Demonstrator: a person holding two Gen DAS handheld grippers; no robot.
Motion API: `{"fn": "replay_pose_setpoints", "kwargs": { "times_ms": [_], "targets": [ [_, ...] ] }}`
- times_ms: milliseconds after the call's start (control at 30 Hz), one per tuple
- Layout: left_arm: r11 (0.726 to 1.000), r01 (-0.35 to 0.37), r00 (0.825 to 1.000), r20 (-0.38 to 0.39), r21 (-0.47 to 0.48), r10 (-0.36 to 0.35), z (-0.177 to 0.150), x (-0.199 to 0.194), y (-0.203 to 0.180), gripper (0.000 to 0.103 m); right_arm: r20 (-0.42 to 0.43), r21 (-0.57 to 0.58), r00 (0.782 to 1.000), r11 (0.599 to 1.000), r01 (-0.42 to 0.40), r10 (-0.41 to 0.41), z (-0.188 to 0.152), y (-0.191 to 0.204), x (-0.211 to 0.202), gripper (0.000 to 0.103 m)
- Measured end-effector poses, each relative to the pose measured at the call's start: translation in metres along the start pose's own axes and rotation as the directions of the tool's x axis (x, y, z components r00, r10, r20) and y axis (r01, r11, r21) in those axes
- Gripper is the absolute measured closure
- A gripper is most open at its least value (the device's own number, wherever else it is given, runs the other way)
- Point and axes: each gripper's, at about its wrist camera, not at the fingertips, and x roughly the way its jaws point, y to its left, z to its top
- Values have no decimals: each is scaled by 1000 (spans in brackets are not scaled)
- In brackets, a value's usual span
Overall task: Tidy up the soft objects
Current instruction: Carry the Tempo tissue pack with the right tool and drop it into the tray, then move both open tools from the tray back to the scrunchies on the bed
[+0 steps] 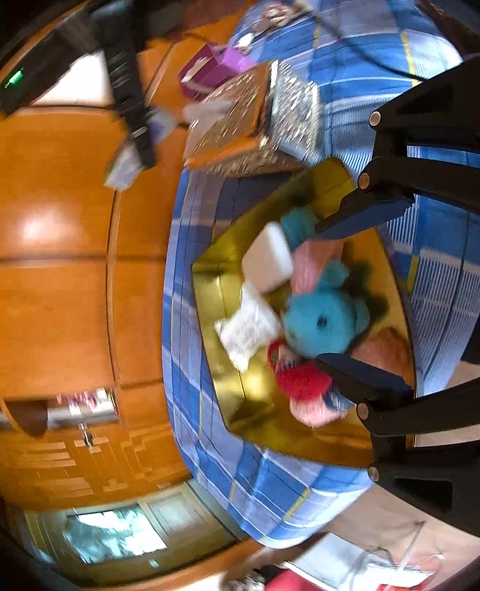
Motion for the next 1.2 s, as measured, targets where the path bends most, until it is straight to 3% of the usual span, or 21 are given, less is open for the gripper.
{"fn": "replay_pose_setpoints", "kwargs": {
  "times_ms": [100,267,400,500,533,567,633,833,1033,1200],
  "targets": [
    [993,-73,997,13,-95,74,5,-1,33,38,-57,7,997,998,-58,59,-4,18,20,51],
    [956,-172,983,20,-239,181,8,-4,86,38,-142,54,984,993,-104,111,-4,52,76,51],
    [946,-184,982,3,-266,191,4,0,97,38,-140,88,986,993,-79,91,5,74,114,50],
    [951,-178,983,-1,-254,184,3,4,93,35,-144,135,981,984,-114,133,6,78,128,49],
    [954,-169,985,-3,-249,174,2,6,91,35,-140,141,980,983,-119,139,6,79,129,44],
    [956,-162,986,-4,-245,166,1,5,90,35,-134,142,981,982,-124,143,7,79,129,37],
    [959,-155,987,-9,-237,157,1,8,85,34,-113,141,981,980,-140,157,5,79,123,33],
    [968,-133,991,-4,-211,135,1,7,72,34,-47,152,988,978,-140,148,0,69,94,33],
    [979,-97,995,13,-180,101,2,2,58,32,9,144,998,988,-57,56,-18,60,65,33],
    [987,-72,996,41,-146,79,4,-6,45,32,100,134,995,991,12,-26,-34,51,30,33]
  ]
}}
